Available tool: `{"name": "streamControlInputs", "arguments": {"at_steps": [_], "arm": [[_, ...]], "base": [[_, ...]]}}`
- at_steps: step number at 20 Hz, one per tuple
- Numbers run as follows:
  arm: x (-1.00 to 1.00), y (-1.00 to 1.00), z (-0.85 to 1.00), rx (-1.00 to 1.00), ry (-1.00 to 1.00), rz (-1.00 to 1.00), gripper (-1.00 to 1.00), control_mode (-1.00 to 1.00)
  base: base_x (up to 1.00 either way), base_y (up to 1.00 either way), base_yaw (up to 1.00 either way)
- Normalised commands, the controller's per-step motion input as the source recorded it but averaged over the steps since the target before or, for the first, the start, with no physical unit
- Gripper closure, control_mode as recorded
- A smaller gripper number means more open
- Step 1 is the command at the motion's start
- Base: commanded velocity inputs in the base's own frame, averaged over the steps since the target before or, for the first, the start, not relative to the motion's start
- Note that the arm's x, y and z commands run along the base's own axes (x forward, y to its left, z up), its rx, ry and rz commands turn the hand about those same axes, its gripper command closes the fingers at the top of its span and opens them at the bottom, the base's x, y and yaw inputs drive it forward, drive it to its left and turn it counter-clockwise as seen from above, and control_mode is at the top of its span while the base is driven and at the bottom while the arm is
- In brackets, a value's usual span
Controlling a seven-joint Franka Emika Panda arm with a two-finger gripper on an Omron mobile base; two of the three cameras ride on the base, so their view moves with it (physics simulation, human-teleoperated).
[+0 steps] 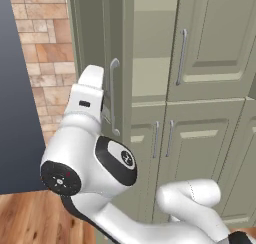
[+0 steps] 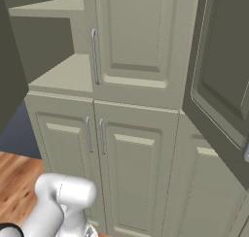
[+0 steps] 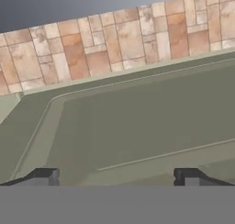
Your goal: Close all open cabinet doors.
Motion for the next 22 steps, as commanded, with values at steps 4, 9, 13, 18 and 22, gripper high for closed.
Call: {"name": "streamControlInputs", "arguments": {"at_steps": [4,9,13,18,22], "arm": [[0.53,-0.16,-0.01,0.00,0.00,-0.09,-1.00,-1.00],[0.55,-0.21,0.00,0.00,0.00,-0.08,-1.00,-1.00],[0.51,-0.27,0.00,0.00,-0.01,-0.07,-1.00,-1.00],[0.32,-0.42,0.00,0.00,-0.06,-0.02,-1.00,-1.00],[0.30,-0.53,0.00,0.00,-0.08,0.00,-1.00,-1.00]], "base": [[0.00,0.00,0.00],[0.00,0.00,0.00],[0.00,0.00,0.00],[0.00,0.00,0.00],[0.00,0.00,0.00]]}}
